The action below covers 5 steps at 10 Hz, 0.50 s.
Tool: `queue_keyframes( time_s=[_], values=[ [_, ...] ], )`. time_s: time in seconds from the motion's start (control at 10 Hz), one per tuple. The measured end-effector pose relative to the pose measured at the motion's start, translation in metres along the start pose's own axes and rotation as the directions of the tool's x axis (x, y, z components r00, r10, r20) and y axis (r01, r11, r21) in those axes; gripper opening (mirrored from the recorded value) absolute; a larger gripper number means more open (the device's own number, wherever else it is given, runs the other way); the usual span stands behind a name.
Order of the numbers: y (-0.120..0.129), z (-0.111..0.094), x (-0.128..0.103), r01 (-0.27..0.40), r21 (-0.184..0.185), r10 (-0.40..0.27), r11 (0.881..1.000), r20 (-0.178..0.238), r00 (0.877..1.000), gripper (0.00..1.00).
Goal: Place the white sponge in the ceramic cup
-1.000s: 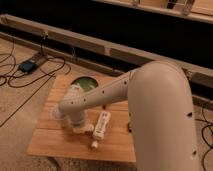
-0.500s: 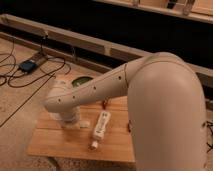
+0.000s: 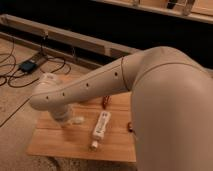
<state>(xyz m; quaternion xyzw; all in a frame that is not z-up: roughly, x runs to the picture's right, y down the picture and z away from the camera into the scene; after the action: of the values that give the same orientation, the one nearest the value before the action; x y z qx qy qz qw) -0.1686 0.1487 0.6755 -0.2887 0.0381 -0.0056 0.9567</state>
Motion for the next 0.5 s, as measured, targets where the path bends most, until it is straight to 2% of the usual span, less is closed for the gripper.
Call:
queue_keyframes(
  time_s=[0.3,0.5],
  values=[
    [0.000,-0.035,-0.005,0.002,0.027,-0.002,1.000,-0.007,1.000,0.00],
    [0.001,-0.046,-0.011,0.007,0.037,-0.007,0.999,-0.007,1.000,0.00]
  ],
)
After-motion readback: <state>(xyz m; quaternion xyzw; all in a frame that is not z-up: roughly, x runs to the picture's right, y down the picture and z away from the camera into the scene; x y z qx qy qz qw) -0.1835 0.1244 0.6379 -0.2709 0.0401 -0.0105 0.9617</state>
